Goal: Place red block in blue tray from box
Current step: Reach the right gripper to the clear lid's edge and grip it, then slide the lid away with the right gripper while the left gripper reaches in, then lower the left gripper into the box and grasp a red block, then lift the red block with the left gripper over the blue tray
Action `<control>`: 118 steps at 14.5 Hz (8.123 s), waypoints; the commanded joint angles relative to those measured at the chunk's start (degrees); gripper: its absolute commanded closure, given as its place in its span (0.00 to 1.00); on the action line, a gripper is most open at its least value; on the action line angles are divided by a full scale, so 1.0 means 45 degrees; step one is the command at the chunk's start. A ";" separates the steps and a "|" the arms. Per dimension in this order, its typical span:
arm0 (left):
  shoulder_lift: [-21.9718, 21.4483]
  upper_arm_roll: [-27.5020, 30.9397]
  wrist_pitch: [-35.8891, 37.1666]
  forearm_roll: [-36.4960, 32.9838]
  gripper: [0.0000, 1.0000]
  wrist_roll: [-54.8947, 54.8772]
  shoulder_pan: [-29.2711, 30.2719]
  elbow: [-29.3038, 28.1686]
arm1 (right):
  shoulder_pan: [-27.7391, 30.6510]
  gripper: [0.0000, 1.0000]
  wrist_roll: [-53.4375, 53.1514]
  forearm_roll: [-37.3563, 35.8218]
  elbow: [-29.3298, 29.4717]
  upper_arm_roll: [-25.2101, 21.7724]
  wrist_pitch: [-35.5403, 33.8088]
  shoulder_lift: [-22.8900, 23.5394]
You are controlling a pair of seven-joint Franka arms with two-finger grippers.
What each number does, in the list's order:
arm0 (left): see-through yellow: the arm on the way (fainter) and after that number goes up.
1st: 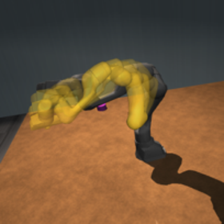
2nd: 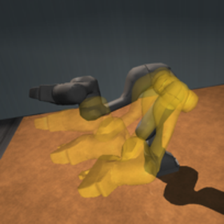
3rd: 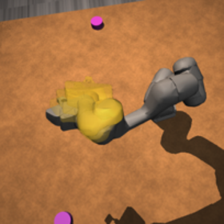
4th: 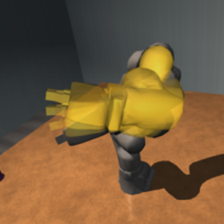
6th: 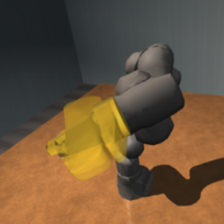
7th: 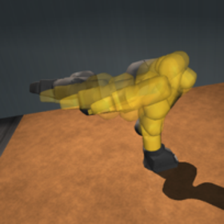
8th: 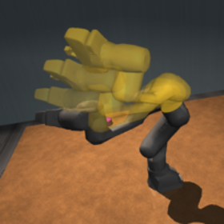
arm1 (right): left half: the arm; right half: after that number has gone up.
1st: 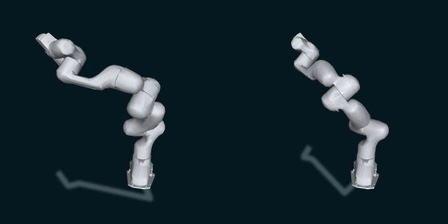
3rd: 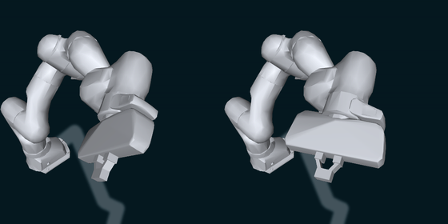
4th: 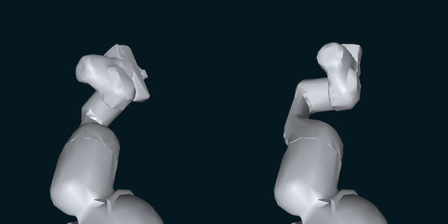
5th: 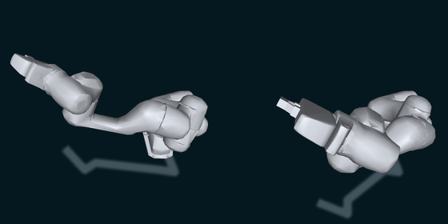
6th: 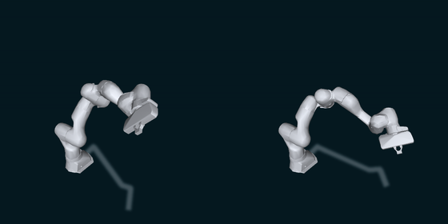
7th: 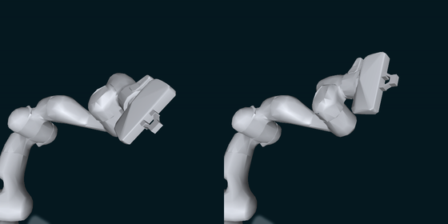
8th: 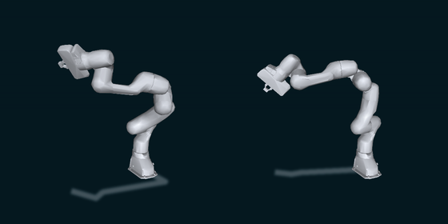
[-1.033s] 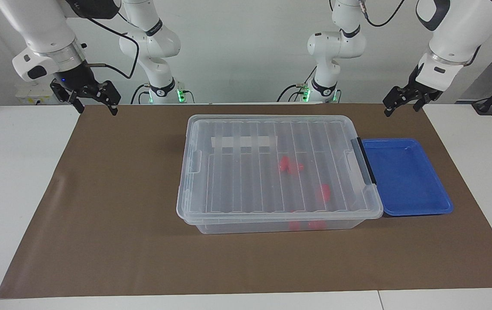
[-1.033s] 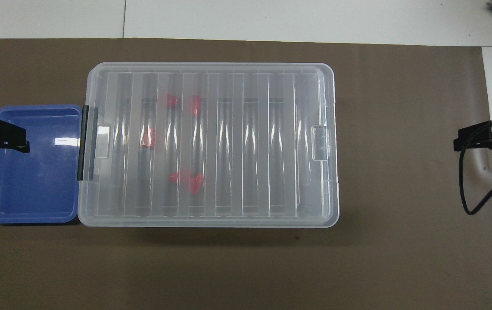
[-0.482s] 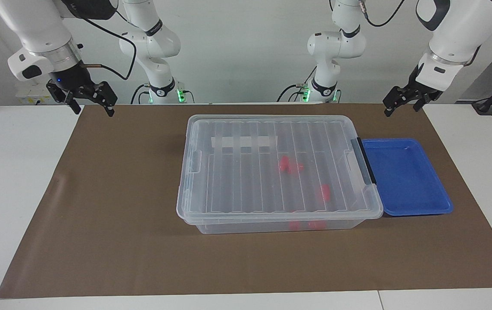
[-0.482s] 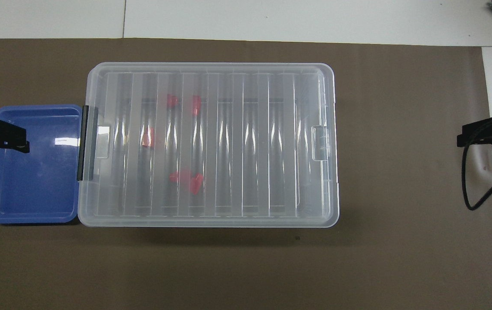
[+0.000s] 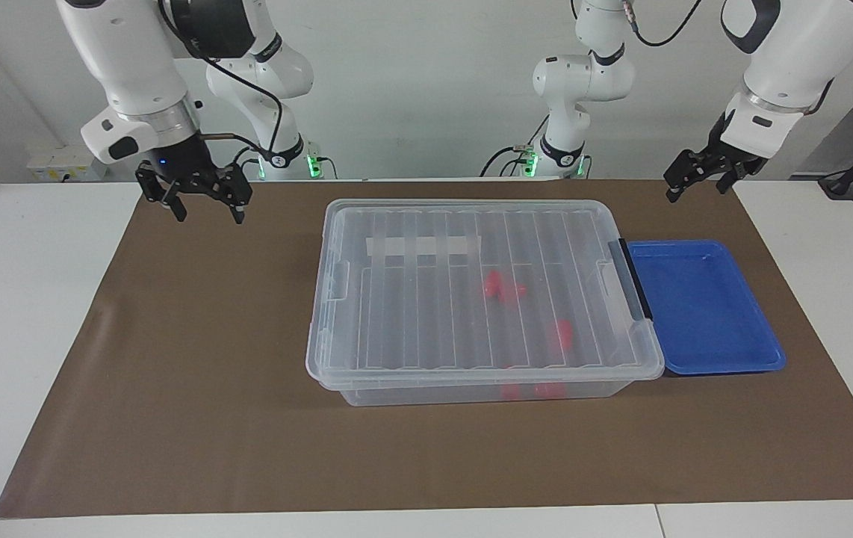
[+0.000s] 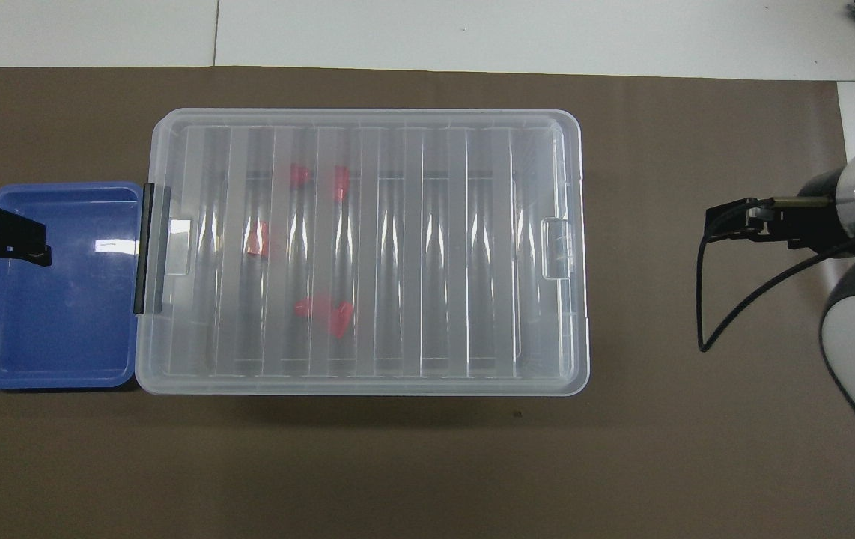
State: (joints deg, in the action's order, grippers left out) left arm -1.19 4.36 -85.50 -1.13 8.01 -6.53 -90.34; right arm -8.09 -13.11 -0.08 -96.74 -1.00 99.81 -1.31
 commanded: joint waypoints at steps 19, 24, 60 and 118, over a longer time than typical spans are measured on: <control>-0.0107 0.0086 0.0151 -0.0159 0.00 -0.0061 -0.0073 -0.0080 | -0.1582 0.01 -0.1618 -0.0099 -0.1783 0.0028 0.4027 0.2050; -0.0107 0.0086 0.0151 -0.0159 0.00 -0.0061 -0.0073 -0.0080 | -0.1680 0.01 -0.1520 -0.0099 -0.1882 0.0028 0.4225 0.2050; 0.0459 -0.0285 -0.8692 -0.0081 0.00 0.6931 -0.3081 -0.4882 | 0.2284 0.01 0.4533 -0.0099 -0.1901 0.0008 0.3542 0.2089; 0.1554 -0.0051 -0.2625 -0.0531 1.00 0.0457 -0.1739 -0.0961 | 0.1563 0.00 0.0649 -0.0431 0.0814 0.0477 -0.2415 -0.0294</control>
State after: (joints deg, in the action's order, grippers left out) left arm 6.31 3.98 -101.53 -5.57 17.78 -18.57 -97.56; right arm -1.62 -8.04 -1.72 -92.23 0.67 89.68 -1.71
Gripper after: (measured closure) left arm 0.652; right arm 0.000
